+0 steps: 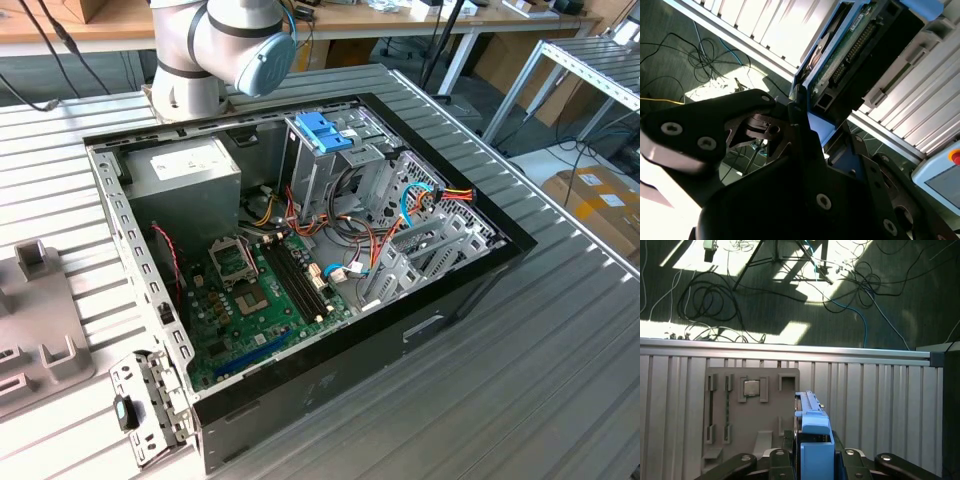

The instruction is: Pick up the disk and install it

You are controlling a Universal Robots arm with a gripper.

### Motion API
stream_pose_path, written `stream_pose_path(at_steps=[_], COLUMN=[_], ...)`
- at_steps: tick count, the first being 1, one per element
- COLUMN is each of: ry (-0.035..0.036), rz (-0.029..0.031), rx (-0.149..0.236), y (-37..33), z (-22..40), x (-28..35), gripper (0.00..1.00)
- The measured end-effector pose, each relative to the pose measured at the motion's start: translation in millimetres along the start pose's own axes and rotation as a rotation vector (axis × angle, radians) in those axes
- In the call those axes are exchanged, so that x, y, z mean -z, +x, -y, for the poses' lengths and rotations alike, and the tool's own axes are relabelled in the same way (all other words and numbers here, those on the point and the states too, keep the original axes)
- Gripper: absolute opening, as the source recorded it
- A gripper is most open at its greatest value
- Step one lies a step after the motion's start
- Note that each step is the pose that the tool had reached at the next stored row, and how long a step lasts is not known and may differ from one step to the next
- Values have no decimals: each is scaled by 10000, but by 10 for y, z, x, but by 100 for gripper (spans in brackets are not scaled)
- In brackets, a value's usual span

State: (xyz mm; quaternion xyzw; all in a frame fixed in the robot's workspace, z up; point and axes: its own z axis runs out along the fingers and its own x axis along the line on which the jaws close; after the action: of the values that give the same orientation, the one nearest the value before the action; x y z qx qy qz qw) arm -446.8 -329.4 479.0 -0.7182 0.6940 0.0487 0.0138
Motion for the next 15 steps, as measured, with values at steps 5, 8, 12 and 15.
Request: stream_pose_path(at_steps=[5, 8, 12, 15], ry=[0, -1, 0, 0], rz=[1, 1, 1, 1], rx=[-1, -1, -1, 0], y=[-2, -3, -5, -6], z=[-1, -2, -2, -3], x=[23, 34, 49, 59], gripper=[37, 37, 37, 37])
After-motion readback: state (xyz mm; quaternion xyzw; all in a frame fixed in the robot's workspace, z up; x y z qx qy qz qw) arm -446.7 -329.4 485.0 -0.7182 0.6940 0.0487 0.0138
